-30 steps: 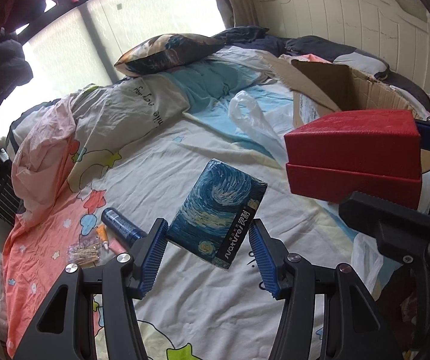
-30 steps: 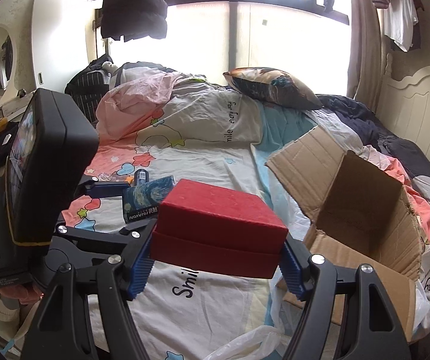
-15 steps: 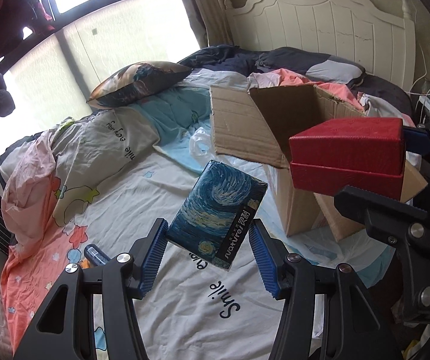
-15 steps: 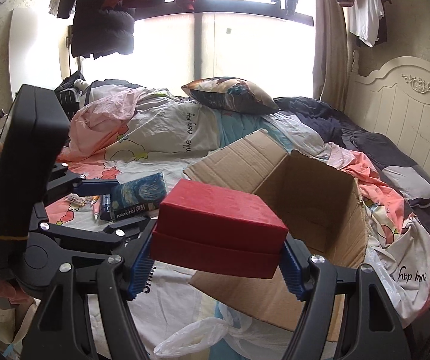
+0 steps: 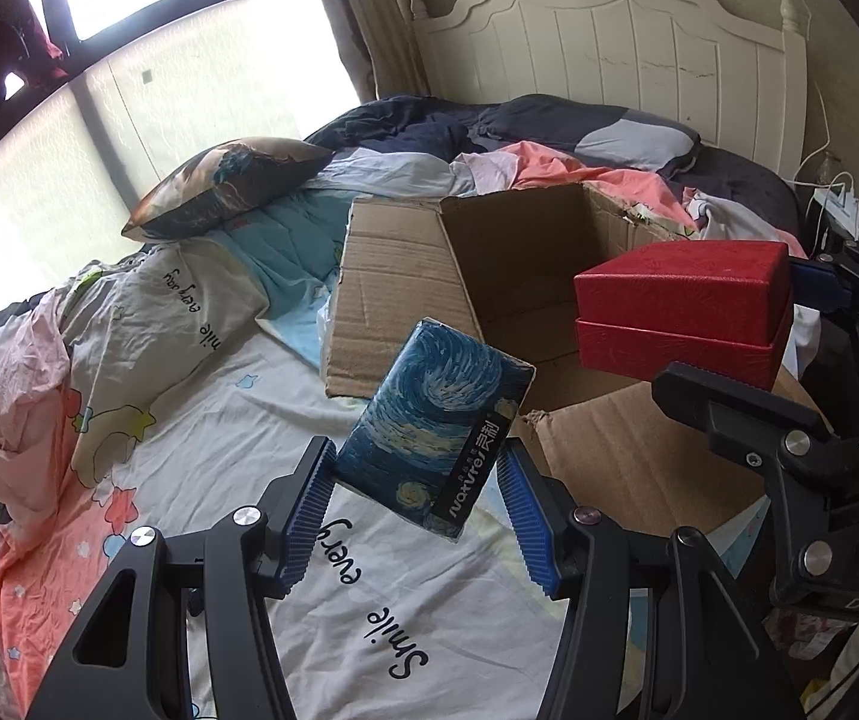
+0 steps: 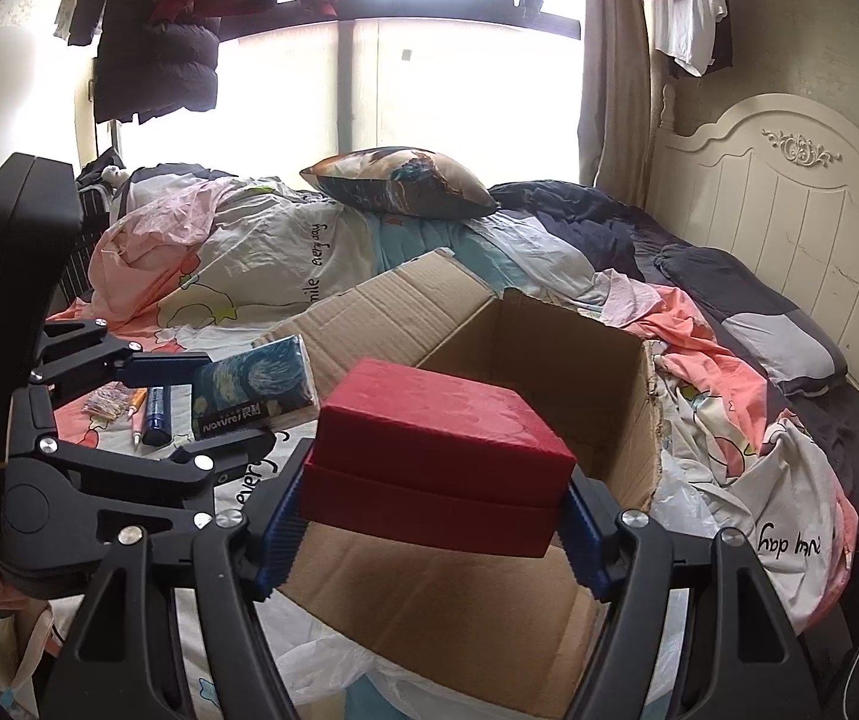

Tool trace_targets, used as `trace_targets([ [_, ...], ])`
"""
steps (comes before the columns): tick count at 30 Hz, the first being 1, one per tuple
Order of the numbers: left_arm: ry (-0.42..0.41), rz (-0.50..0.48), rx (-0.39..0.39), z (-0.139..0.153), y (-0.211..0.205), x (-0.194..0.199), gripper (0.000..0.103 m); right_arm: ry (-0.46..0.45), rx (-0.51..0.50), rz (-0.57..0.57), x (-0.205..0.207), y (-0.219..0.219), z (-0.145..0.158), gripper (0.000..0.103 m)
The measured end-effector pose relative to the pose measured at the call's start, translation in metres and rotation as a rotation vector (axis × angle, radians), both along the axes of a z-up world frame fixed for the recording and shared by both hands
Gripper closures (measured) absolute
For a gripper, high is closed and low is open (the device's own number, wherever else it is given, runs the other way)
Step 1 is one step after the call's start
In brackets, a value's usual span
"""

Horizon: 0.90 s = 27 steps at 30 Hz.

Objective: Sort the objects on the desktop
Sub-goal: 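Carry the tissue pack in the left tool and red box in the right tool to the cardboard box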

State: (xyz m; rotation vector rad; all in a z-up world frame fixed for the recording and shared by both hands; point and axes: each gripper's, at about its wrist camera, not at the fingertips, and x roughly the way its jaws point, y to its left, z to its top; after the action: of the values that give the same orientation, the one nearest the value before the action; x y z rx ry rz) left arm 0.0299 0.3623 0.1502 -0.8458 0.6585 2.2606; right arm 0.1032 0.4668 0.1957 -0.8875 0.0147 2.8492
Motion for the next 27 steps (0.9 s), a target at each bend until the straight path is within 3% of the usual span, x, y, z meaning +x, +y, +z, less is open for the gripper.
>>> trace_targets([
  [14,-0.007,-0.040,-0.010,-0.003,0.046,-0.015,0.046,-0.023,0.005,-0.048,-0.010,0.038,-0.009,0.034],
  [27,0.005,-0.054,-0.023,-0.006,0.064,-0.018,0.046,-0.033,0.006,-0.061,-0.017,0.053,-0.017,0.034],
])
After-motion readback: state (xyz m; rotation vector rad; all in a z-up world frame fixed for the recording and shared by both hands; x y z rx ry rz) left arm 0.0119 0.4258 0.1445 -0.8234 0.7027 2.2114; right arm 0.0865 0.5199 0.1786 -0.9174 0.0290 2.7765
